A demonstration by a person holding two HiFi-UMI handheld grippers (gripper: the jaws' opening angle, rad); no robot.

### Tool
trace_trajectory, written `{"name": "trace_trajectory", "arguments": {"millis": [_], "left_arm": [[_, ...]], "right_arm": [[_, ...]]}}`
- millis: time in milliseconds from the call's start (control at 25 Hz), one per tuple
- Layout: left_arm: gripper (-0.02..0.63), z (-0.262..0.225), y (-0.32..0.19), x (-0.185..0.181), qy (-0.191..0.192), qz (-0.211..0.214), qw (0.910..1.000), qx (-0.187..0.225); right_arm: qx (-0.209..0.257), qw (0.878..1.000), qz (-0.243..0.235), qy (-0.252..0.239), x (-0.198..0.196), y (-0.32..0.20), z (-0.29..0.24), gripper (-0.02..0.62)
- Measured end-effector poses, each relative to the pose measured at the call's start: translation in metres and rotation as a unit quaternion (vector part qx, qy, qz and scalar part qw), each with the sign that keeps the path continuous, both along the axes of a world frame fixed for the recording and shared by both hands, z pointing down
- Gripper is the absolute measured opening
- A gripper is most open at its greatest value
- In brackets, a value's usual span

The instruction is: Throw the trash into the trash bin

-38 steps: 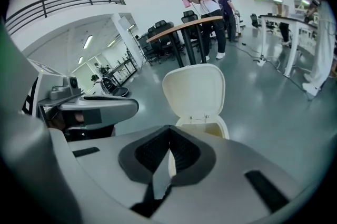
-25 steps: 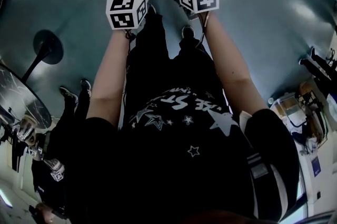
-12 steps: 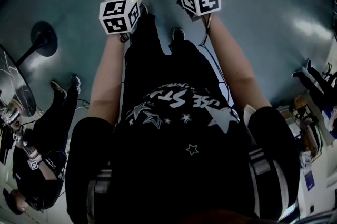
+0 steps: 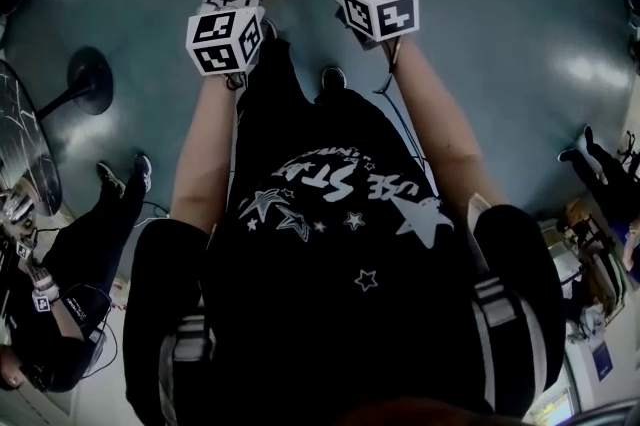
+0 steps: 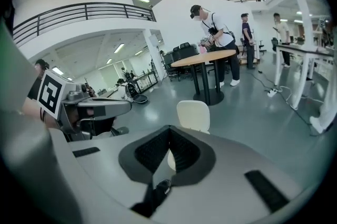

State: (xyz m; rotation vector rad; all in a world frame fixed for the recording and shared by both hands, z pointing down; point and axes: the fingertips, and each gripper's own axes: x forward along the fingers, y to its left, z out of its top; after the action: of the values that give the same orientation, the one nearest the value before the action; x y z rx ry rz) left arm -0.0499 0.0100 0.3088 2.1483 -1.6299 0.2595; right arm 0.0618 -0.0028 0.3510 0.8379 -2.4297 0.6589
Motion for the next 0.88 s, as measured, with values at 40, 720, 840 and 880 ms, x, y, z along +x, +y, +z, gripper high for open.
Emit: {"name": "trace_trajectory", "arguments": {"millis": [40,720,840,880], "left_arm": [[0.011,-0.005,0.006,0.004,-0.001,0.000,1.0000,0.004],[0.011,-0.068,0.066,0.086,0.003,-0.001,0.9971,0.076],[0.011,-0.074,0.073,0.098,0.004,-0.002,0.9968,0.080],[0.011,-0.074,0.075,0.099,0.004,-0.001,0.9967,0.082]], "right_arm": [[0.003,1.000,0.000,-0.003,0.004,0.006,-0.004,0.006],[0.049,0.997,0.033,-0.054,0.096,0.061,-0.069,0.006],[0.046,0.997,0.032,-0.059,0.105,0.069,-0.072,0.006],[0.046,0.997,0.030,-0.062,0.105,0.071,-0.073,0.006]]}}
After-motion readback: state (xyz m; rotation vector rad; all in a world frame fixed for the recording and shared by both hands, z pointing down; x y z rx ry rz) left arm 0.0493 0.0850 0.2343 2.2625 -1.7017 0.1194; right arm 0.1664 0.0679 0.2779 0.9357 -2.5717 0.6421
